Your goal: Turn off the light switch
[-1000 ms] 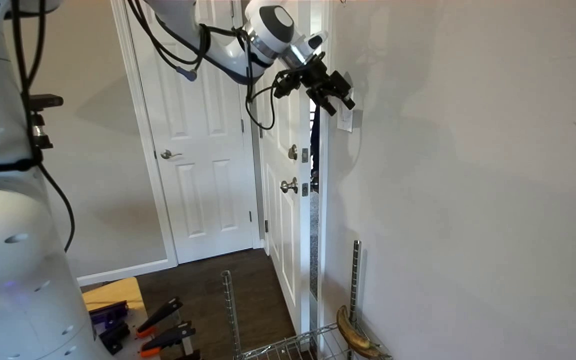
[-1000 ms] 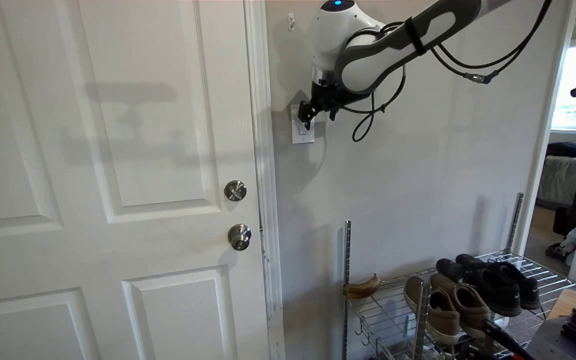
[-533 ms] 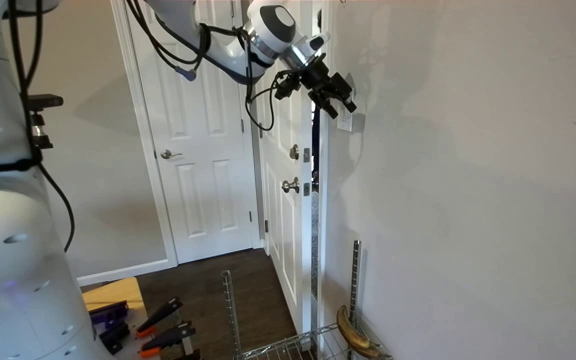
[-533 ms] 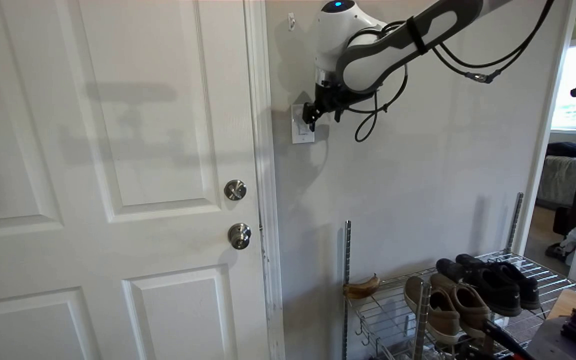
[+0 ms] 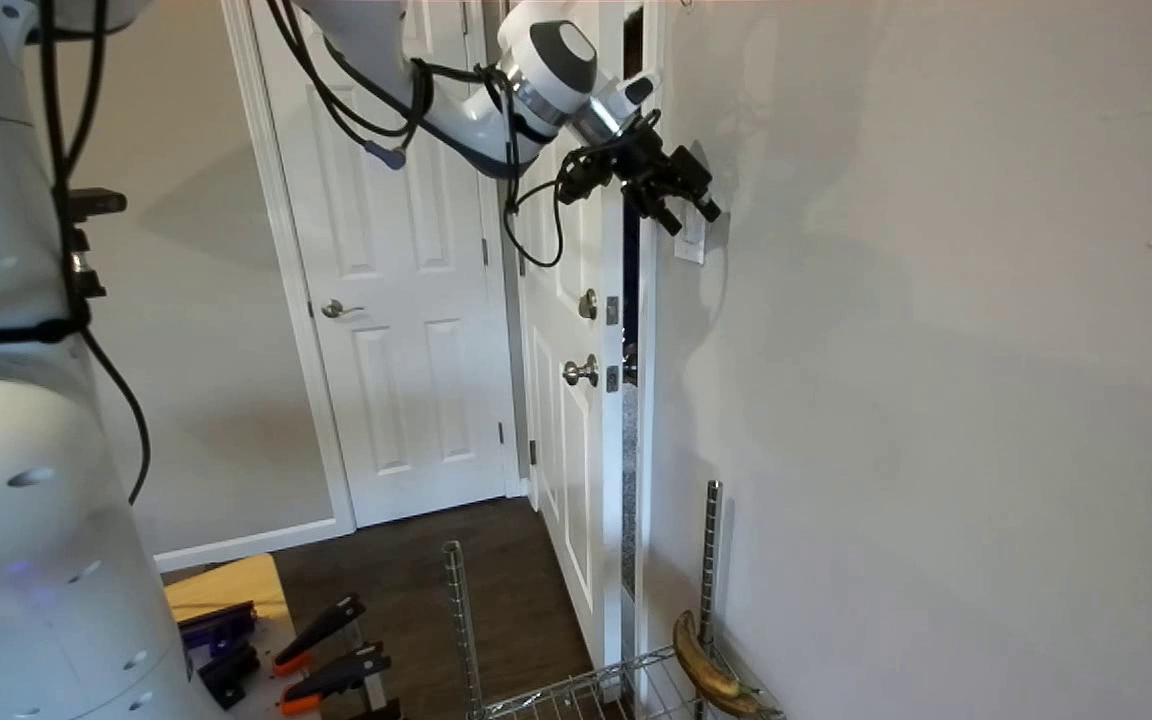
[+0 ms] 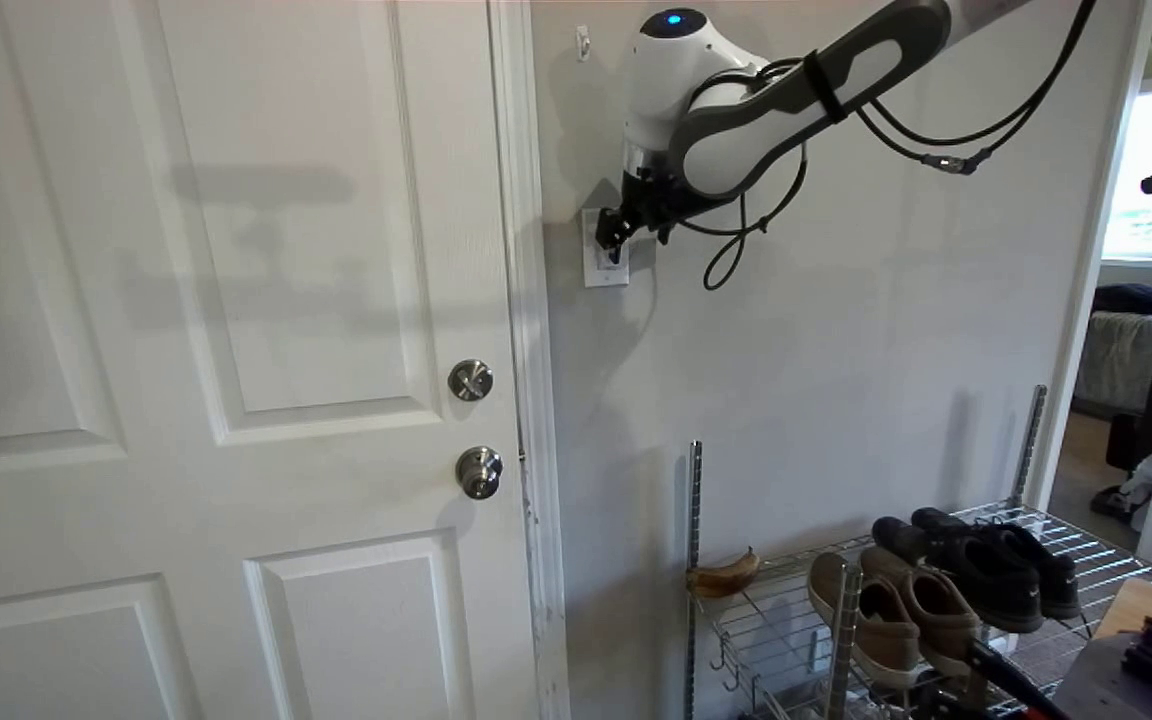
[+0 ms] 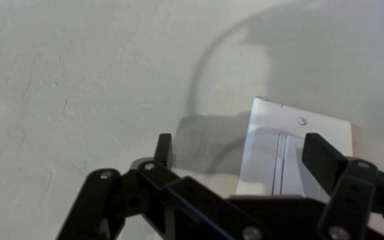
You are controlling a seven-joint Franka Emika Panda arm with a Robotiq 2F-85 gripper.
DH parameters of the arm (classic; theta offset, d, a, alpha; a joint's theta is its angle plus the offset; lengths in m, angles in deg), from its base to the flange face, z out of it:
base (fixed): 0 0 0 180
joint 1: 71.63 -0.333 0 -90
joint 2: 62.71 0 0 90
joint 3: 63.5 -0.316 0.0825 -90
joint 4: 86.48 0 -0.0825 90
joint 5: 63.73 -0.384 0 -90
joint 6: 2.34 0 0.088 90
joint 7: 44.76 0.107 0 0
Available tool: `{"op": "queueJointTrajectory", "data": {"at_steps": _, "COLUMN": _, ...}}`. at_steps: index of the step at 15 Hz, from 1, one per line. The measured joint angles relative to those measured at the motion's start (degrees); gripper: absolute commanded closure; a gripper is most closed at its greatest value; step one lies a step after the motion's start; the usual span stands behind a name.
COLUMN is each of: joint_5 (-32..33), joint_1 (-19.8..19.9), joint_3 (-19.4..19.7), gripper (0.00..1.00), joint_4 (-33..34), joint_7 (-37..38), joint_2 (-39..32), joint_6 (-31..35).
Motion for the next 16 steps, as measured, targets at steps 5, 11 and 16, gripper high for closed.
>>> {"op": "queueJointTrajectory", "data": {"at_steps": 5, "joint_5": 3.8, "joint_1": 0.0, "joint_3": 0.6, "gripper": 0.0, "joint_4": 1.5, "joint_7": 0.0, "joint_2": -1.0, "joint_6": 0.7}}
{"op": "queueJointTrajectory", "data": {"at_steps": 11, "joint_5": 1.7, "joint_1": 0.0, "joint_3": 0.7, "gripper": 0.0, "joint_4": 2.0, "joint_7": 0.0, "joint_2": -3.6, "joint_6": 0.9}}
{"op": "queueJointTrajectory", "data": {"at_steps": 16, "joint_5": 0.9, "joint_1": -0.1, "joint_3": 0.8, "gripper": 0.0, "joint_4": 2.0, "joint_7": 0.0, "joint_2": -3.8, "joint_6": 1.0}}
